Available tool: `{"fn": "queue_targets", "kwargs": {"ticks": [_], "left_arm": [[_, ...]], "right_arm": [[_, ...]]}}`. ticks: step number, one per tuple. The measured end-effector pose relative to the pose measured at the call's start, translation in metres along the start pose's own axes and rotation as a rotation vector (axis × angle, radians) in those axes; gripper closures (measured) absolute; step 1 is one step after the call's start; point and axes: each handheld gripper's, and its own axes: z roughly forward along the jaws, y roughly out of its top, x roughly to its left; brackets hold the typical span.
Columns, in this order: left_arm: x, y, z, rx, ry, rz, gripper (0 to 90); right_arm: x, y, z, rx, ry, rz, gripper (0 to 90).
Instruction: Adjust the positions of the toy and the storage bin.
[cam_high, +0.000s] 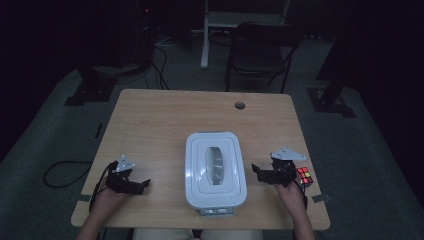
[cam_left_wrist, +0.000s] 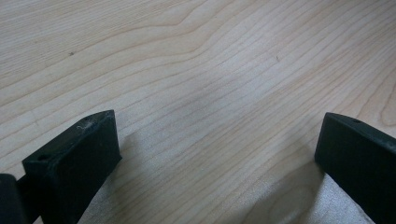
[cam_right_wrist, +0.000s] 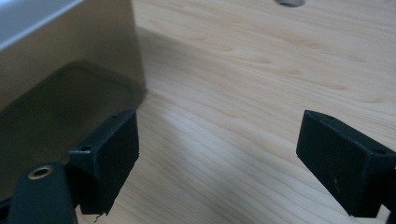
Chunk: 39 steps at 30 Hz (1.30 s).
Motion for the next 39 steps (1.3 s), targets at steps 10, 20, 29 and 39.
{"fn": "queue_targets", "kwargs": {"ticks": [10,20,29,39], "left_arm": [[0.0,0.0,0.0,0.0,0.0,0.0,0.7],[0.0,0.0,0.0,0.0,-0.002,0.003,0.7],[0.0,0.0,0.0,-0.001,-0.005,0.005,0.7],[-0.001,-0.001,0.0,0.0,-0.03,0.032,0.6]], "right_arm": [[0.008,-0.019,0.03,0.063,0.057,-0.005,13.6],[0.004,-0.031,0.048,0.113,0.033,-0.016,14.1],[0.005,-0.032,0.054,0.139,0.001,-0.04,12.8],[0.005,-0.032,0.054,0.14,0.006,-0.035,12.7]]}}
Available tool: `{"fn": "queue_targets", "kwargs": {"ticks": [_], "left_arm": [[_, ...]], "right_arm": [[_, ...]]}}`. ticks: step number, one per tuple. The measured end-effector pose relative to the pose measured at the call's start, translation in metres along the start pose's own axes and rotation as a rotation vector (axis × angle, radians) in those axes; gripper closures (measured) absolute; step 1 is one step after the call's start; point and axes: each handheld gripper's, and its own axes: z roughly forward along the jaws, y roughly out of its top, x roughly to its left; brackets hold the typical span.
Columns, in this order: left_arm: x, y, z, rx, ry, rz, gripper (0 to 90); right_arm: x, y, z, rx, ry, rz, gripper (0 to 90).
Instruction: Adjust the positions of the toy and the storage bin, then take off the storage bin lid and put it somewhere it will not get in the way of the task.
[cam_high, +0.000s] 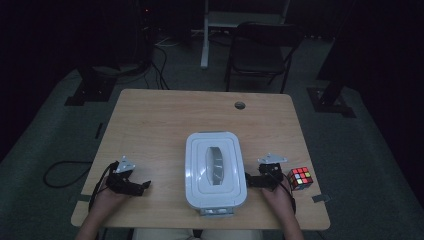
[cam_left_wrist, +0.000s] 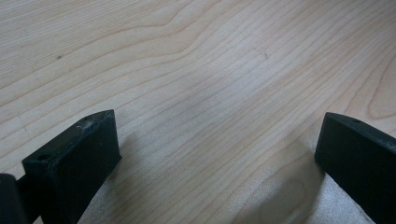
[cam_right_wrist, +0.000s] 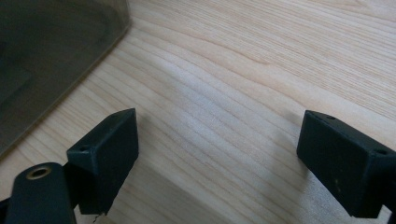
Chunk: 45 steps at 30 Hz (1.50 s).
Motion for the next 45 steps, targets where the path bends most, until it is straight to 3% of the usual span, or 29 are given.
{"fn": "queue_targets", "kwargs": {"ticks": [12,21,28,40,45], "left_arm": [[0.001,0.0,-0.001,0.002,-0.011,0.016,0.7],[0.0,0.009,-0.004,0.043,-0.049,0.028,0.8],[-0.005,0.022,-0.014,0.026,-0.082,0.028,0.8],[-0.03,0.062,-0.047,-0.038,-0.159,0.106,0.7],[-0.039,0.072,-0.053,-0.057,-0.205,0.131,0.8]], "right_arm": [[0.0,0.0,0.0,0.0,0.0,0.001,12.6],[0.0,0.0,0.0,-0.001,0.001,0.002,12.6],[0.0,0.0,0.0,0.0,0.001,0.002,12.6],[0.0,0.0,0.0,0.0,0.001,0.003,12.6],[0.0,0.0,0.0,0.0,0.001,0.003,12.6]]}}
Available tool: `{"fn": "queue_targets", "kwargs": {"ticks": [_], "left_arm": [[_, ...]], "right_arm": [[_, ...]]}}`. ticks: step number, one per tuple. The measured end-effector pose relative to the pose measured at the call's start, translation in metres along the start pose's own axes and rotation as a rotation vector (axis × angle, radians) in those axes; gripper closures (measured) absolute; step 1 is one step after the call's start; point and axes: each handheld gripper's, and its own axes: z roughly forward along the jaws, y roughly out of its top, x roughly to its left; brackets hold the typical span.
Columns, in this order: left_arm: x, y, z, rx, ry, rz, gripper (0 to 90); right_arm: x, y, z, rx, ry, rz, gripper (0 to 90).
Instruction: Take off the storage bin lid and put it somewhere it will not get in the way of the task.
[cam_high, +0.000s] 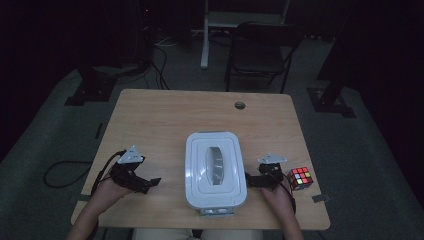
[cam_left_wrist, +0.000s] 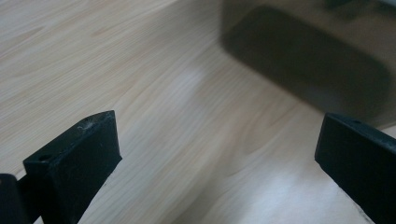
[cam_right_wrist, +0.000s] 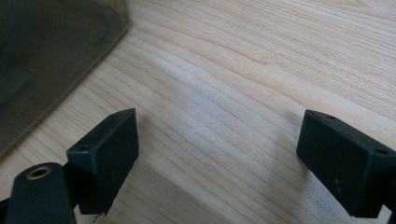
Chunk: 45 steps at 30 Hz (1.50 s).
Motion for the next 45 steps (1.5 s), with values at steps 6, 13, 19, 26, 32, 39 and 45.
{"fn": "queue_targets", "kwargs": {"ticks": [6,13,19,26,32,39,45], "left_arm": [[-0.016,0.023,-0.008,-0.051,-0.079,0.029,0.8],[-0.035,0.05,-0.009,-0.081,-0.161,0.085,0.8],[-0.051,0.068,-0.005,-0.117,-0.21,0.124,0.8],[-0.064,0.082,0.006,-0.108,-0.247,0.16,0.8],[-0.072,0.091,0.017,-0.107,-0.276,0.174,0.8],[-0.083,0.102,0.031,-0.087,-0.321,0.192,0.8],[-0.087,0.11,0.043,-0.079,-0.333,0.175,0.8]], "right_arm": [[0.0,0.0,0.0,0.0,0.0,0.0,12.6],[0.0,0.0,0.0,0.0,0.0,0.0,12.6],[0.0,0.0,0.0,0.0,0.001,0.0,12.6],[0.0,0.0,0.0,0.0,0.0,0.0,12.6],[0.0,0.0,0.0,0.0,0.0,0.0,12.6],[0.0,0.0,0.0,0.0,0.0,0.0,12.6],[0.0,0.0,0.0,0.0,0.0,0.001,12.6]]}}
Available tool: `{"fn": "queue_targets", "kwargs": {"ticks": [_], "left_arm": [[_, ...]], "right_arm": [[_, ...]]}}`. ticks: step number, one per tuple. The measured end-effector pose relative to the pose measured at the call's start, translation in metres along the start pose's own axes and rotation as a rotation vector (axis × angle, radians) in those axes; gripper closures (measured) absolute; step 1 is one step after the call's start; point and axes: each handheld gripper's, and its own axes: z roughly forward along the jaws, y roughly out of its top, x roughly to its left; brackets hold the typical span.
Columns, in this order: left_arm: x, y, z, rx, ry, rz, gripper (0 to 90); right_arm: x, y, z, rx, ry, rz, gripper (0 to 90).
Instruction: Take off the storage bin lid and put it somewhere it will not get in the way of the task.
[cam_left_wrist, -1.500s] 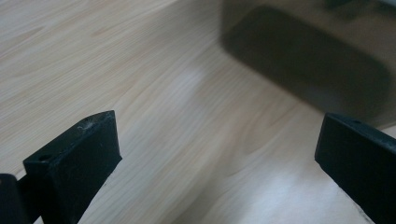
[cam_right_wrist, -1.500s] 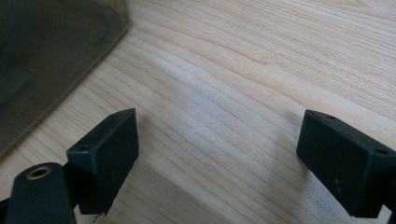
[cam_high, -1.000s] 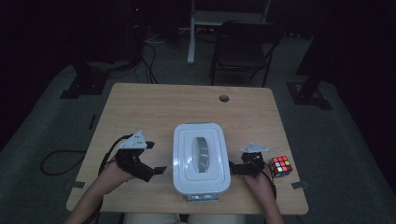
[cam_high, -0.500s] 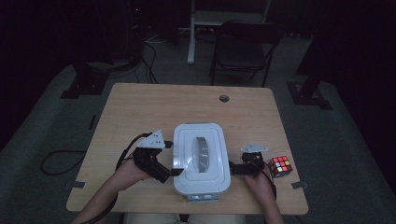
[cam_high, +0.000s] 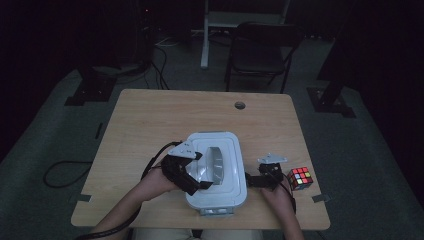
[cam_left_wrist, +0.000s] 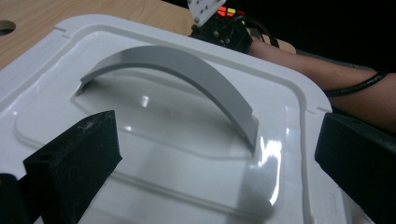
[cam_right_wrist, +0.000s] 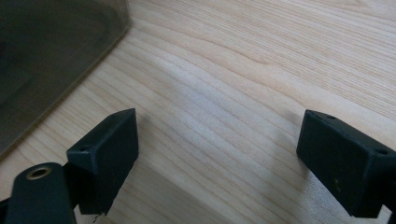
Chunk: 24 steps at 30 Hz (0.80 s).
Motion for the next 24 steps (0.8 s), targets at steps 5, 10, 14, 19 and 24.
{"fn": "queue_targets", "kwargs": {"ticks": [5,10,14,19,24], "left_arm": [[0.0,0.007,0.008,-0.005,-0.022,-0.005,1.8],[-0.002,0.014,0.017,0.007,-0.031,-0.008,5.3],[-0.001,0.019,0.022,0.039,-0.011,-0.017,7.4],[-0.001,0.02,0.029,0.06,-0.001,-0.025,16.9],[-0.004,0.019,0.036,0.069,-0.014,-0.023,24.3]], "right_arm": [[0.0,0.0,0.0,0.0,0.0,-0.001,12.6],[0.0,0.0,0.0,0.0,0.0,0.001,12.6],[0.0,0.0,0.0,0.0,0.0,0.001,12.6],[0.0,0.0,0.0,0.0,0.0,0.0,12.6],[0.0,0.0,0.0,0.001,0.0,0.0,12.6]]}}
